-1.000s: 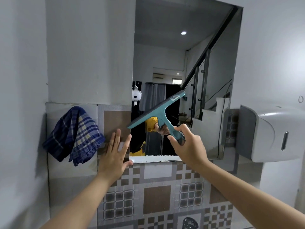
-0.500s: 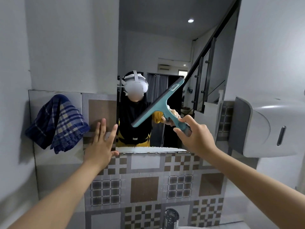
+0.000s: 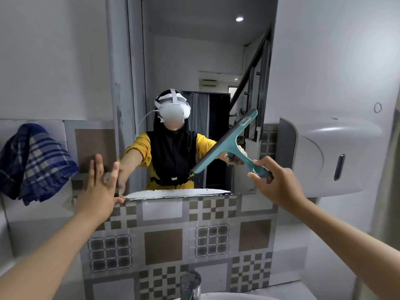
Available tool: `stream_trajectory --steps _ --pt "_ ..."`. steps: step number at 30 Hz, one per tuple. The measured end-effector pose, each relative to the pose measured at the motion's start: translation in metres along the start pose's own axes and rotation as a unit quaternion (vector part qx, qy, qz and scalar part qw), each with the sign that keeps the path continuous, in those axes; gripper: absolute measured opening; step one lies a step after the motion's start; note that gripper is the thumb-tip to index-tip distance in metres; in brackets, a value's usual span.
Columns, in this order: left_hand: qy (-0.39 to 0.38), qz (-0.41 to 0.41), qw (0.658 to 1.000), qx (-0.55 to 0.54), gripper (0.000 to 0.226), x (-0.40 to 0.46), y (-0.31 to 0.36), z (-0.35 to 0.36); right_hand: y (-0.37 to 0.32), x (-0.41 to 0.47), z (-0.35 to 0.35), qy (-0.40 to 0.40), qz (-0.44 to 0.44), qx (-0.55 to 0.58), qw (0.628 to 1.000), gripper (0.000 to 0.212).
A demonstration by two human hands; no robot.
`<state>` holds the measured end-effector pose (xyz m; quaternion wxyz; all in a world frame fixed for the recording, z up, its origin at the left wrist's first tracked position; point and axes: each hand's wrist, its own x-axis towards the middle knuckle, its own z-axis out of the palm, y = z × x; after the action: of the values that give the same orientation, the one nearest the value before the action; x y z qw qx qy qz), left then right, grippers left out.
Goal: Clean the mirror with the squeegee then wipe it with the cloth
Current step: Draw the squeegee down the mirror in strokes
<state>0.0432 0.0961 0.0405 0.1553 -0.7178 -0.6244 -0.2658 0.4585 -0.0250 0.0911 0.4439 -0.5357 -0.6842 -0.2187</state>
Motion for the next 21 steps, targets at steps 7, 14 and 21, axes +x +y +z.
stream_trajectory --steps 7,14,21 --pt "0.005 0.037 0.999 -0.008 0.116 0.005 0.053 0.006 0.055 -0.044 -0.03 0.022 0.068 0.032 0.997 0.032" --pt "0.004 0.034 0.999 -0.011 0.112 0.002 0.066 0.009 0.036 -0.058 -0.004 0.058 0.196 0.164 0.965 0.024" --pt "0.037 0.077 0.995 -0.056 0.114 0.003 0.056 0.017 -0.014 -0.05 0.021 0.124 0.323 0.285 0.894 0.022"
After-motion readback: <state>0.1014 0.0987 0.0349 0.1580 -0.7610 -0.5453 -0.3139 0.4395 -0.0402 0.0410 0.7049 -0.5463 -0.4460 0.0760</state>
